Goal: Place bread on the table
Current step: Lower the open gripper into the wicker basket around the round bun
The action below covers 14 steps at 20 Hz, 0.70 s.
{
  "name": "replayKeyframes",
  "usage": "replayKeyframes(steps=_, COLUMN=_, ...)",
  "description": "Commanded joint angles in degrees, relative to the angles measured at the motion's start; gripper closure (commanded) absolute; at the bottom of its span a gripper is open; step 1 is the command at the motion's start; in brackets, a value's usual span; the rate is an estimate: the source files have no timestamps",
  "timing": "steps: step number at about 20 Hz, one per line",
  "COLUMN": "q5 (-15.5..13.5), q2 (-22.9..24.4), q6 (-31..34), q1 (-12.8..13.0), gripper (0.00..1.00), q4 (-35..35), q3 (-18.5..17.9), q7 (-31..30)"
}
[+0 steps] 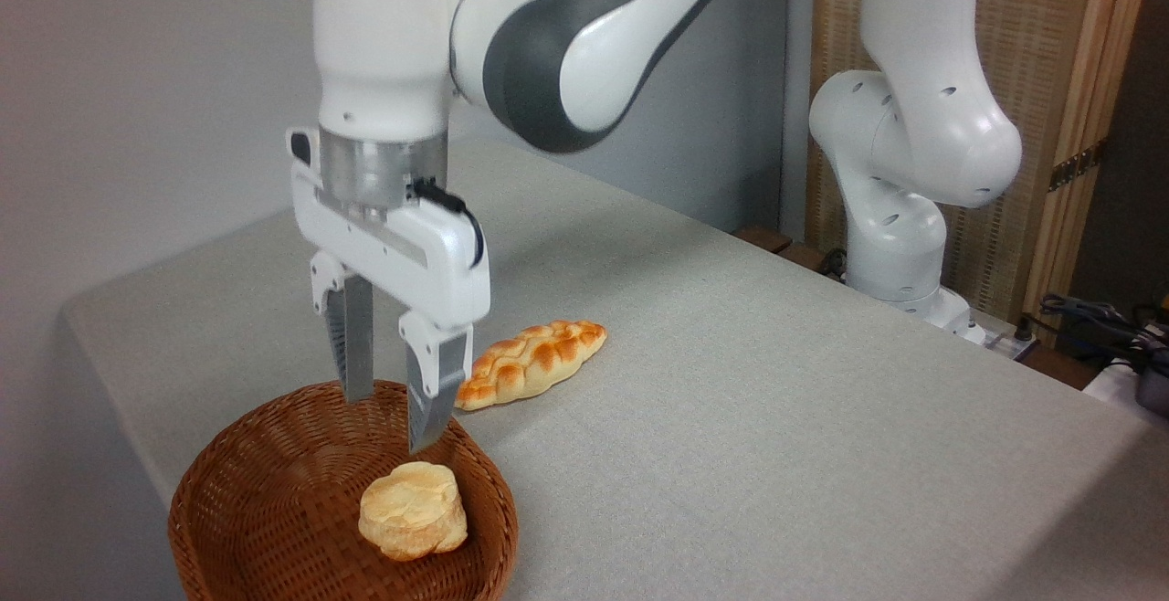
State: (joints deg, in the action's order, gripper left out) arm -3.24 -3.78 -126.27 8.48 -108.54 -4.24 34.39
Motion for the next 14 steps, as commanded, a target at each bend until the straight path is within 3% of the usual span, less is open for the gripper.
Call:
replayKeyframes(steps=1, q5=0.7, q2=-3.2, q6=-2.9, q1=-0.3, gripper=0.00, q4=1.5, q3=-1.0, q7=1.0)
replayKeyframes(steps=6, q5=6.3, q2=-6.0, q6=-4.9, q1=-0.5, gripper=0.00, q4=1.5, q3=-1.0, q7=0.9)
replayKeyframes(steps=14, q5=6.7, q2=-9.1, q6=-7.1, q1=-0.3, gripper=0.00, q4=1.5, q3=-0.9, q7=0.9)
